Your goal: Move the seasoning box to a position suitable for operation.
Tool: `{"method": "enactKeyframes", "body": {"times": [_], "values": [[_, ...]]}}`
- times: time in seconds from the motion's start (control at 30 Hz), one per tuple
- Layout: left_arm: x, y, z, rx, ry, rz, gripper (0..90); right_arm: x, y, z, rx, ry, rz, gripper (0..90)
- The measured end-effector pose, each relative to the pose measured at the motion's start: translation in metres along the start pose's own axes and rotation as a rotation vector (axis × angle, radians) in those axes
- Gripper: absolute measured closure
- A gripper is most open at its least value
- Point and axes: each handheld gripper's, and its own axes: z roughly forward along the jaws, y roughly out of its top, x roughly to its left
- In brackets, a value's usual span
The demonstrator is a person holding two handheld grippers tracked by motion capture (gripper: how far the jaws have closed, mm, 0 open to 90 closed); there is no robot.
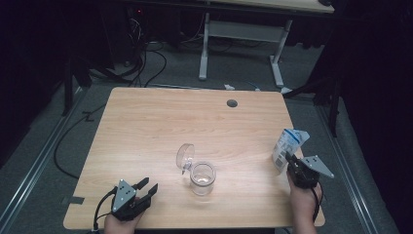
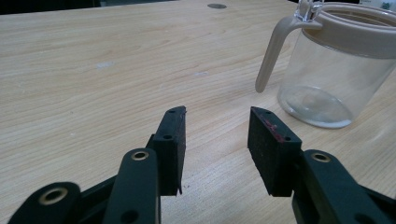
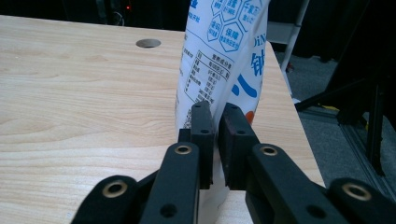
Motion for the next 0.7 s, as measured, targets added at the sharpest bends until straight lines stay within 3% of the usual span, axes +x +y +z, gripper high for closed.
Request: {"method": "enactKeyframes", "body": {"times": [0.43,0.7], "values": [[-0.001,0.0,0.001,-0.005,-0.006,-0.011,55.6,0.003,0.004,-0.006,-0.001,0.061,-0.039,89.2],[-0.001,0.003,0.0,-0.013,-0.03,-0.033,54.1,0.009,0.01,-0.015,-0.003,0.098,-0.053,89.7]]}}
